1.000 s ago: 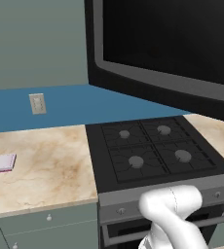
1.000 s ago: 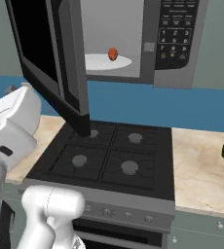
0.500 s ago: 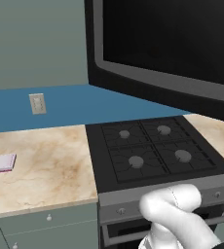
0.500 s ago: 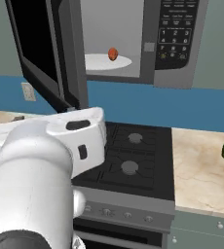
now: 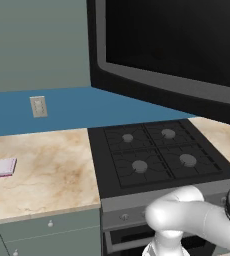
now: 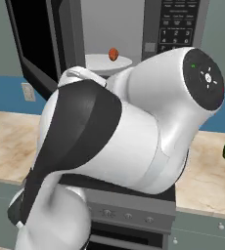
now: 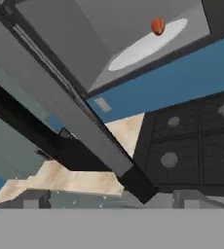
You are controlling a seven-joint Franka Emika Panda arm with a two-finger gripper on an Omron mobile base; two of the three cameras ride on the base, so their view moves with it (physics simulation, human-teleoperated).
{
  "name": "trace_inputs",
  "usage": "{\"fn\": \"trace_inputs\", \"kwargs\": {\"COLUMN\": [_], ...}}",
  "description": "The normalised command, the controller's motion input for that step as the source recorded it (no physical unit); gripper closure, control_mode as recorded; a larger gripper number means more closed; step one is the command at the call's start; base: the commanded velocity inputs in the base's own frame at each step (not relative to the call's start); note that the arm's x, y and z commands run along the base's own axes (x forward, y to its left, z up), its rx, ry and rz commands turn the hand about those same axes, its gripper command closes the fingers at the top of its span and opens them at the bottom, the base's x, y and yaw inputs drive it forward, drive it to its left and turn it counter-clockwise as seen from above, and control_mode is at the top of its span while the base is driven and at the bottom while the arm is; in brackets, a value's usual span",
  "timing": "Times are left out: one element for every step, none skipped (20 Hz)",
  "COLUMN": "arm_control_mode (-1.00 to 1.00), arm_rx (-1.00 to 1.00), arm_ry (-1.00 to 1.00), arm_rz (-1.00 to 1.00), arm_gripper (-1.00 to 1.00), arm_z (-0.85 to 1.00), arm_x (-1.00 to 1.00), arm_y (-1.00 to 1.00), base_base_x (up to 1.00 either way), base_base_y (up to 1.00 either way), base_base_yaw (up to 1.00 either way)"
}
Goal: Open the microwave door.
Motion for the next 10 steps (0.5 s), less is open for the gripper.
{"fn": "trace_inputs", "kwargs": {"arm_control_mode": [-1.0, -1.0, -1.0, -1.0, -1.0, -1.0, -1.0, -1.0, -1.0, -1.0], "arm_rx": [0.61, 0.56, 0.53, 0.53, 0.56, 0.61, 0.64, 0.62, 0.48, 0.37], "arm_ry": [0.59, 0.4, 0.25, 0.1, 0.02, 0.01, 0.04, 0.05, 0.0, 0.01], "arm_rz": [0.0, 0.0, 0.0, -0.03, -0.05, -0.06, -0.05, -0.03, 0.0, 0.0], "arm_gripper": [-1.0, -1.0, -1.0, -1.0, -1.0, -1.0, -1.0, -1.0, -1.0, -1.0], "arm_z": [-0.31, -0.56, -0.82, -1.0, -1.0, -0.93, -0.59, -0.29, 0.0, 0.0], "arm_x": [0.45, 0.36, 0.31, 0.24, 0.36, 0.46, 0.67, 0.84, 0.78, 0.83], "arm_y": [0.0, 0.14, 0.26, 0.3, 0.24, 0.16, 0.06, 0.0, 0.0, 0.0], "base_base_x": [0.0, 0.0, 0.0, 0.0, 0.0, 0.0, 0.0, 0.0, 0.0, 0.0], "base_base_y": [0.0, 0.0, 0.0, 0.0, 0.0, 0.0, 0.0, 0.0, 0.0, 0.0], "base_base_yaw": [0.0, 0.0, 0.0, 0.0, 0.0, 0.0, 0.0, 0.0, 0.0, 0.0]}}
